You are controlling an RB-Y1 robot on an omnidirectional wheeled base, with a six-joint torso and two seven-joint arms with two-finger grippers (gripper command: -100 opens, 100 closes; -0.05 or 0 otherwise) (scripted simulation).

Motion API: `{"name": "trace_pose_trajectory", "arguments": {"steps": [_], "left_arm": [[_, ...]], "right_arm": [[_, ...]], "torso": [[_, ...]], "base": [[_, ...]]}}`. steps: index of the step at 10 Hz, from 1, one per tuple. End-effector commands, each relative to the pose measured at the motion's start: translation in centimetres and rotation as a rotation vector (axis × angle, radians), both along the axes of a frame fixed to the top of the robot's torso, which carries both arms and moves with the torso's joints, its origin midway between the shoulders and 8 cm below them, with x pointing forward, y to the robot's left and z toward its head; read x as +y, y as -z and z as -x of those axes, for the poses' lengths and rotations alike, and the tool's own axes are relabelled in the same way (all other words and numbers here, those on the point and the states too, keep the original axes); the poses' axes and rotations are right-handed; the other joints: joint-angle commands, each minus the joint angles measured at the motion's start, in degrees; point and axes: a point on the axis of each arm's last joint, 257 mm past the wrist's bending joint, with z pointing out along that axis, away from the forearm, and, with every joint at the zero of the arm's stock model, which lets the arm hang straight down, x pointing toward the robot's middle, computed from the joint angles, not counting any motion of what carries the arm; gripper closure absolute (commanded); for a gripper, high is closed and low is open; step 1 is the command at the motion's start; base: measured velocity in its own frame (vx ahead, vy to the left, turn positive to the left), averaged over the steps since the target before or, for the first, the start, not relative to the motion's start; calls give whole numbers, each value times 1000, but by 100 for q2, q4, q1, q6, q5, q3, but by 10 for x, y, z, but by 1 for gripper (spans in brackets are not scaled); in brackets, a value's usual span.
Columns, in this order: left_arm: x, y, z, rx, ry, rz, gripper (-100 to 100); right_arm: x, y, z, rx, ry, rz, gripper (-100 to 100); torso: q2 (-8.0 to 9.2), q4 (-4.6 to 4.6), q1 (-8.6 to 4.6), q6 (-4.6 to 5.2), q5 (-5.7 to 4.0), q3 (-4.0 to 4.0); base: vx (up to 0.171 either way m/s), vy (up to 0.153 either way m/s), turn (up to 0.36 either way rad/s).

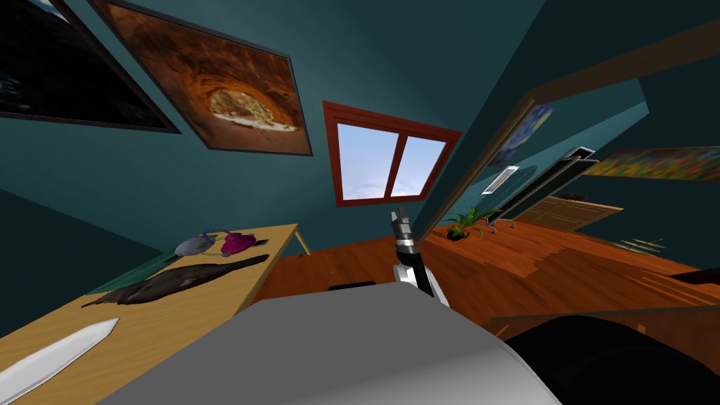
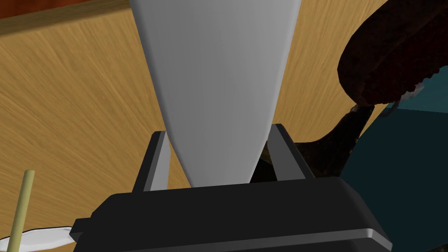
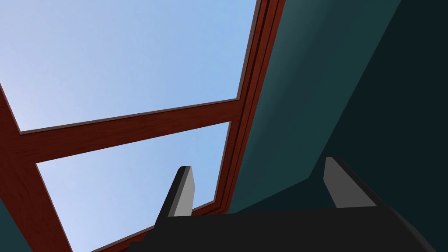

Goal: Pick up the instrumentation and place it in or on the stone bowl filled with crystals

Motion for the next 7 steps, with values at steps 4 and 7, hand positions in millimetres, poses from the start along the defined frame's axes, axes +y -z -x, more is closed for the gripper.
{"name": "trace_pose_trajectory", "arguments": {"steps": [4, 7], "left_arm": [[-2, -17, -8, 4, 39, 20, 100], [-17, -11, -27, -25, 51, 63, 100]], "right_arm": [[0, 0, 0, 0, 0, 0, 0], [0, 0, 0, 0, 0, 1, 0]], "torso": [[19, 2, 58, 5, 9, 9], [65, 20, 125, 9, 28, 40]], "base": [[-82, -24, 58], [-176, 133, 73]]}}
